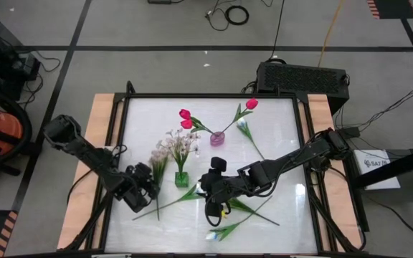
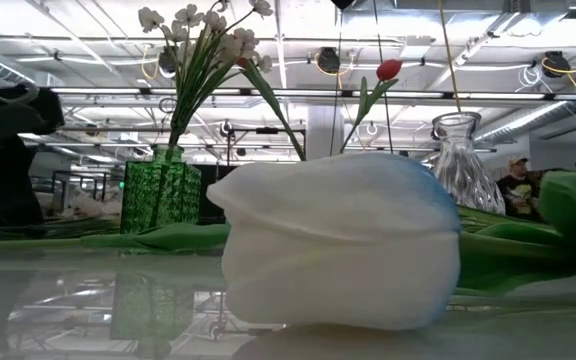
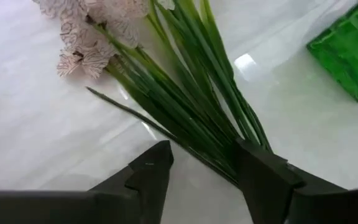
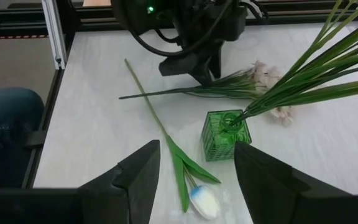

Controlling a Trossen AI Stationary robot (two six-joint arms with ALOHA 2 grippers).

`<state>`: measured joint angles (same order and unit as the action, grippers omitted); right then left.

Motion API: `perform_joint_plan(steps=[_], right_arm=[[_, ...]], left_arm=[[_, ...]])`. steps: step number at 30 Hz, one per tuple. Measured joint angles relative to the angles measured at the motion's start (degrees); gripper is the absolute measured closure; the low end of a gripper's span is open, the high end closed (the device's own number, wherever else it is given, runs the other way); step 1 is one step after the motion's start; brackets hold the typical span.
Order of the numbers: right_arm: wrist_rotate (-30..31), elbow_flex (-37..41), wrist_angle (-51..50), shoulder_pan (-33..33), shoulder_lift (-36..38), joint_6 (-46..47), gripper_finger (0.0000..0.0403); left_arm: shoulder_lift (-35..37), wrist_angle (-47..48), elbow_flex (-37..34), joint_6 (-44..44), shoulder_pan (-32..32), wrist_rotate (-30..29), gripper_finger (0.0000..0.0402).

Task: Sort flowers into vase by color
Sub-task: Put the left white flowers into the green vase

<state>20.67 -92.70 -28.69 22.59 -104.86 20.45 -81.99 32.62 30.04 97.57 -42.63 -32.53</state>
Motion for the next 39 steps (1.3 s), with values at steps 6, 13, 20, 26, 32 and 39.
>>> perform_joint_plan(steps=[6,13,20,26,32,39], right_arm=[[0.0,0.0,0.2,0.0,0.0,0.0,0.0204],[0.0,0.0,0.1,0.0,0.0,0.0,0.0204],[0.0,0.0,-0.2,0.0,0.0,-0.1,0.0204],[0.0,0.0,-0.3,0.0,0.0,-0.1,0.0204],[0.0,0.0,-0.5,0.0,0.0,-0.1,0.0204],[0.0,0.0,-0.7,0.0,0.0,0.0,0.0204]], left_arm=[[0.0,-1.0,-0.1,-4.3,2.2,0.2,0.0305],[0.4,-0.3,-0.2,-9.5,3.0,-1.1,0.0394],[6.2,4.9,-0.3,-9.9,2.8,-1.1,0.0398],[11.7,8.6,-0.3,-11.4,2.8,-1.2,0.0399],[11.8,8.7,-0.9,-15.9,2.7,1.0,0.0397],[11.0,8.9,-1.3,-15.6,2.7,0.8,0.0311]])
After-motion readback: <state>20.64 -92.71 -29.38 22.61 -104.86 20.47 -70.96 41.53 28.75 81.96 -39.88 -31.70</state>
